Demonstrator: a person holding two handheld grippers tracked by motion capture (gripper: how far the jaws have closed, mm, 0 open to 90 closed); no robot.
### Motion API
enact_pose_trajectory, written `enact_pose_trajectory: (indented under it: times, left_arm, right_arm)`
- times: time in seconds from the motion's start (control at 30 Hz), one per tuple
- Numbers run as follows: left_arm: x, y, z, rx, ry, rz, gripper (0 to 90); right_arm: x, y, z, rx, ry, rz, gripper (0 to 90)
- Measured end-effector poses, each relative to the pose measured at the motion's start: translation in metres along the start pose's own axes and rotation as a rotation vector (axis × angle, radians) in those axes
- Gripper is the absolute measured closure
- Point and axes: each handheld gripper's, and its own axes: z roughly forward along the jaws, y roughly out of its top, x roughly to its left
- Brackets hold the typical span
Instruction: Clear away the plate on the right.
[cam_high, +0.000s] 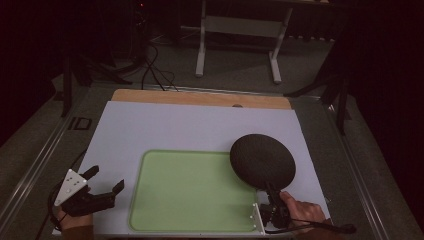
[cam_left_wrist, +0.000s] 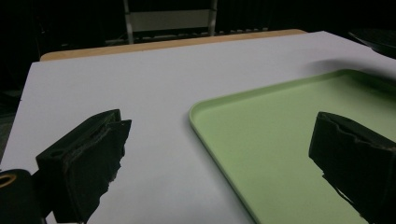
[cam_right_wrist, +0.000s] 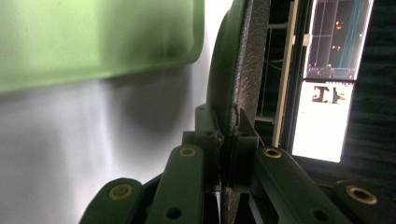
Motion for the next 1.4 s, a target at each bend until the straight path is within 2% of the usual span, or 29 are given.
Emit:
enact_pose_trajectory:
  times: [0.53, 0.93, 1.4]
  left_arm:
    - [0.001, 0.0, -0.001, 0.001, 0.007, -0.001, 3.8]
    - [0.0, 0.001, 0.001, -0.002, -0.004, 0.004, 3.8]
    - [0.0, 0.002, 0.001, -0.004, -0.001, 0.004, 3.8]
  right_arm:
    - [-0.002, 0.023, 0.001, -0.056, -0.004, -0.04, 85.4]
    - [-0.004, 0.055, -0.006, -0.122, -0.011, -0.091, 85.5]
    - [0.001, 0.082, -0.007, -0.192, 0.006, -0.105, 85.0]
